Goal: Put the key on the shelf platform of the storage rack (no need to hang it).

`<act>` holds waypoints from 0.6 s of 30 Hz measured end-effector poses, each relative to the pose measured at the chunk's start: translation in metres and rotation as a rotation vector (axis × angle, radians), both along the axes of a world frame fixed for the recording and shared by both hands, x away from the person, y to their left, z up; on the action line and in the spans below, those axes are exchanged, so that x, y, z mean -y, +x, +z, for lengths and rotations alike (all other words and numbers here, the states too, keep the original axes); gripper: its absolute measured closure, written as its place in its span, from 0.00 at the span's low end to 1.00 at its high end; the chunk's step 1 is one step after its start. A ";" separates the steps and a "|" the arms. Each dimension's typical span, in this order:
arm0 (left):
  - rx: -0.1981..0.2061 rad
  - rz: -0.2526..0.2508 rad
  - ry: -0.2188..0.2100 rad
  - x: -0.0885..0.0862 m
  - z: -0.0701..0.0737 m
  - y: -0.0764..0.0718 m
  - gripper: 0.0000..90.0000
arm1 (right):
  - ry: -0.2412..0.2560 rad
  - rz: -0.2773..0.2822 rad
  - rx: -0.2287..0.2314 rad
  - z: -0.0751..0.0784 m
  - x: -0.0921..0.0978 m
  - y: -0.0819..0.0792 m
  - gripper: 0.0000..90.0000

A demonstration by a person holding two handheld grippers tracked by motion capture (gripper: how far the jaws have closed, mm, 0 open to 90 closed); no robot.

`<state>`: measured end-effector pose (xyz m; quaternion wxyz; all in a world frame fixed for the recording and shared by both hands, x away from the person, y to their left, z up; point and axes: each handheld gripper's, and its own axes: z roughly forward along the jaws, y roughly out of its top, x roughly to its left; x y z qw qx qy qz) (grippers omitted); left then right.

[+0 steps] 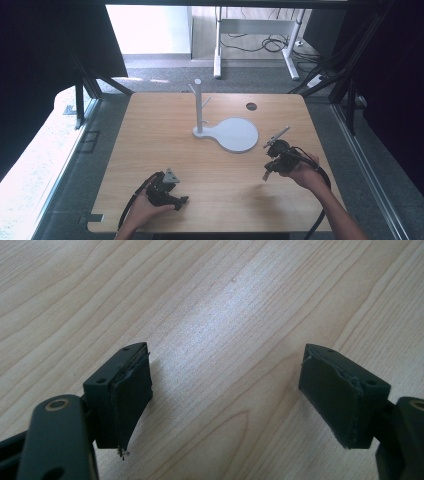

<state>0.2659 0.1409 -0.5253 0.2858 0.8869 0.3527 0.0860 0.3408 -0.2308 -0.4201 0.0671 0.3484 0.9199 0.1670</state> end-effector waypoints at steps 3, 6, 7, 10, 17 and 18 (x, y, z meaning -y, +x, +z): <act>-0.003 0.004 -0.002 0.000 0.000 0.000 0.24 | -0.002 0.003 0.007 0.004 -0.003 0.006 1.00; -0.004 0.000 0.000 0.000 0.000 0.000 0.24 | 0.004 0.001 0.002 0.006 -0.006 0.014 1.00; -0.005 0.003 -0.002 0.000 0.001 -0.001 0.24 | 0.005 -0.001 0.002 0.007 -0.007 0.016 1.00; -0.003 0.002 -0.001 -0.001 0.001 0.000 0.24 | 0.007 -0.001 0.001 0.008 -0.009 0.021 1.00; 0.002 -0.003 0.003 -0.002 0.001 0.000 0.24 | 0.020 -0.003 0.000 0.012 -0.018 0.034 1.00; 0.002 -0.002 0.003 -0.002 0.001 0.000 0.24 | 0.025 -0.003 0.000 0.013 -0.019 0.036 1.00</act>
